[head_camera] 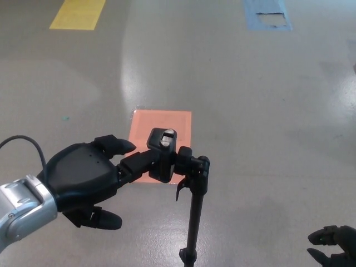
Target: The robot uses its left hand to grab the top of a phone stand kept on the floor and tilt it upwards to adjust its angle
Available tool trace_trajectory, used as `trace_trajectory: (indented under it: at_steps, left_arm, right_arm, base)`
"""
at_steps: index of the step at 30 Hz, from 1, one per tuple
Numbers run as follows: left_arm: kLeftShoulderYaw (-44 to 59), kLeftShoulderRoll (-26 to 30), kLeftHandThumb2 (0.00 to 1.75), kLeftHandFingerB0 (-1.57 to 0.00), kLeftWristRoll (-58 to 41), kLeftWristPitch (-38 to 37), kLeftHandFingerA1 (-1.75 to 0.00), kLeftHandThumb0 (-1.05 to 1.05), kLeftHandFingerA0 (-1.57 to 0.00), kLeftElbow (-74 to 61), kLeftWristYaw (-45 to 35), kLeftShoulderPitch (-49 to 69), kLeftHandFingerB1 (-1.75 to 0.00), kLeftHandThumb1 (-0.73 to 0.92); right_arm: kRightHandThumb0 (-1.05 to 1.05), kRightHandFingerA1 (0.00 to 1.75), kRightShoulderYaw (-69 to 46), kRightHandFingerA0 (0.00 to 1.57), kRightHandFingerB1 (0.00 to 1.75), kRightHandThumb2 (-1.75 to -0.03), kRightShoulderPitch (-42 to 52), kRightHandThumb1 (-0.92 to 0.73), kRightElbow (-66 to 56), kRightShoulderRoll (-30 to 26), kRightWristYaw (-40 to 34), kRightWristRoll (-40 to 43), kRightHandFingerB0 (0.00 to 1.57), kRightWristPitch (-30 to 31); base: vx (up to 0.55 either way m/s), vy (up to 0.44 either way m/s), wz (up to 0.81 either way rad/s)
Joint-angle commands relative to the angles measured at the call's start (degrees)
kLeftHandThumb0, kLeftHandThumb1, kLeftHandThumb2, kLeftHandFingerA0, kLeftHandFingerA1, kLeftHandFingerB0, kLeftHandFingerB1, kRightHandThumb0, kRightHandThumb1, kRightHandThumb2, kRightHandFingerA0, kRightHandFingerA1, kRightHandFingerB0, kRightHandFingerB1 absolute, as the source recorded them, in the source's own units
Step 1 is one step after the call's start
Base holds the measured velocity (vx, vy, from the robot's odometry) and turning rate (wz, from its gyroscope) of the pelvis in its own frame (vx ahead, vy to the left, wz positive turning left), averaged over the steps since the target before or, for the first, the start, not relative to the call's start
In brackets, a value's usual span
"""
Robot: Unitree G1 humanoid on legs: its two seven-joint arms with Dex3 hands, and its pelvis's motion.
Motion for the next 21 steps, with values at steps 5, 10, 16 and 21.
trace_trajectory:
  at_steps: [5, 10, 16, 21]
  left_arm:
    - [0.67, 0.7, 1.01, -0.05, -1.8, -2.36, -0.32, -0.87, -0.07, 2.16, 0.66, -0.7, -0.13, 0.66]
    - [1.85, 0.43, 1.0, 0.0, -3.55, -1.25, -0.32, -0.85, -0.09, 2.78, -0.64, -2.47, -0.14, 0.63]
    - [2.75, 0.23, 1.02, 0.0, -3.7, -1.25, -0.35, -0.87, -0.16, 5.29, 0.34, -4.82, -0.13, 0.65]
    - [3.24, -0.04, 1.02, 0.0, -4.05, -1.35, -0.33, -0.87, -0.19, 7.36, 0.62, -6.58, -0.12, 0.64]
  right_arm:
    - [-0.56, 0.36, -0.64, 0.26, 0.31, -0.65, -0.9, -0.82, 0.58, -0.93, 0.34, 0.32, 0.24, 0.9]
    - [-0.57, 0.35, -0.33, 0.24, 0.33, -0.66, -1.17, -0.81, 0.5, -0.96, 0.1, -0.07, 0.27, 1.07]
    - [-0.57, 0.35, 0.22, 0.27, 0.31, -0.65, -1.25, -0.83, 0.59, -1.07, -0.07, -0.56, 0.26, 0.89]
    - [-0.56, 0.35, -0.24, 0.24, 0.33, -0.66, -1.4, -0.81, 0.57, -1.09, 0.09, 0.01, 0.27, 0.98]
  base:
    - [0.0, 0.0, 0.0]
    - [0.0, 0.0, 0.0]
    - [0.0, 0.0, 0.0]
    - [0.0, 0.0, 0.0]
